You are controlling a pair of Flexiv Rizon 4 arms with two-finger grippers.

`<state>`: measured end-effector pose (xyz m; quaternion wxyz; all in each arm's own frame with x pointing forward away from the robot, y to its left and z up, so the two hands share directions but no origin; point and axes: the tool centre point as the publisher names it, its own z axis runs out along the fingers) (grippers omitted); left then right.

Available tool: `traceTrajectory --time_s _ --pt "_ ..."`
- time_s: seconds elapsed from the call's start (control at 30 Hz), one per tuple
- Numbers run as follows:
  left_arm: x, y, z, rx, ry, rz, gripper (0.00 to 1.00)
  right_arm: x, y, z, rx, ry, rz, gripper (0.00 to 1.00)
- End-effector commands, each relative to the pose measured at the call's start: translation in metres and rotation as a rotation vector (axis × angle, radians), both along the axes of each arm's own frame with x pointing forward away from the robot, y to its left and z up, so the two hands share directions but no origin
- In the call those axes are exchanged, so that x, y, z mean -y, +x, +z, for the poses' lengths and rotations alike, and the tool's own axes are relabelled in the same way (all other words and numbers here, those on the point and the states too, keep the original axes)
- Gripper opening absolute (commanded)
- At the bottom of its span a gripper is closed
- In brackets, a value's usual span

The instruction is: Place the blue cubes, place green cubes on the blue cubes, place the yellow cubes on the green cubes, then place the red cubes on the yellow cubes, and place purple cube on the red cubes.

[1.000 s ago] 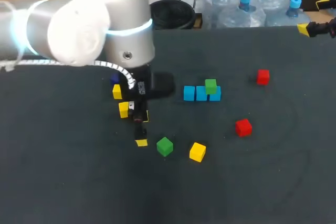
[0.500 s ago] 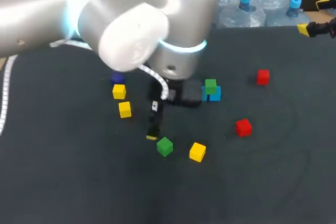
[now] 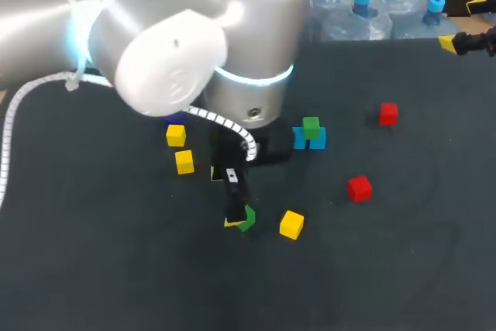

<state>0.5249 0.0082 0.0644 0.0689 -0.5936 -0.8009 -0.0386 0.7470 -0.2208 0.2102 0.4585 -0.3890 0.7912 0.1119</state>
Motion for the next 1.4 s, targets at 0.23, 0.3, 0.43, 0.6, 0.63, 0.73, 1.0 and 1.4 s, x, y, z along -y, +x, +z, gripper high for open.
traceTrajectory --time_s 0.23,0.3,0.43,0.6,0.63,0.73,1.0,1.4 --pt "0.012 0.007 -0.017 0.063 -0.255 0.226 1.00 0.000 0.000 0.000 0.000 0.000 0.000 1.00" --pt "0.018 0.010 -0.016 0.077 -0.270 0.223 1.00 0.000 0.000 0.000 0.000 0.000 0.000 1.00" --pt "0.023 0.014 -0.020 0.097 -0.250 0.183 1.00 0.000 0.000 0.000 0.000 0.000 0.000 1.00" --pt "0.021 0.018 -0.027 0.084 -0.231 0.159 1.00 0.000 0.000 0.000 0.000 0.000 0.000 1.00" --pt "0.019 0.019 -0.029 0.080 -0.233 0.162 1.00 0.000 0.000 0.000 0.000 0.000 0.000 1.00" --pt "0.018 0.019 -0.036 0.053 -0.238 0.178 1.00 0.000 0.000 0.000 0.000 0.000 0.000 1.00" --pt "0.025 0.018 -0.039 0.012 -0.253 0.212 1.00 0.000 0.000 0.000 0.000 0.000 0.000 1.00" --pt "0.037 0.017 -0.057 -0.040 -0.285 0.226 1.00 0.000 0.000 0.000 0.000 0.000 0.000 1.00"
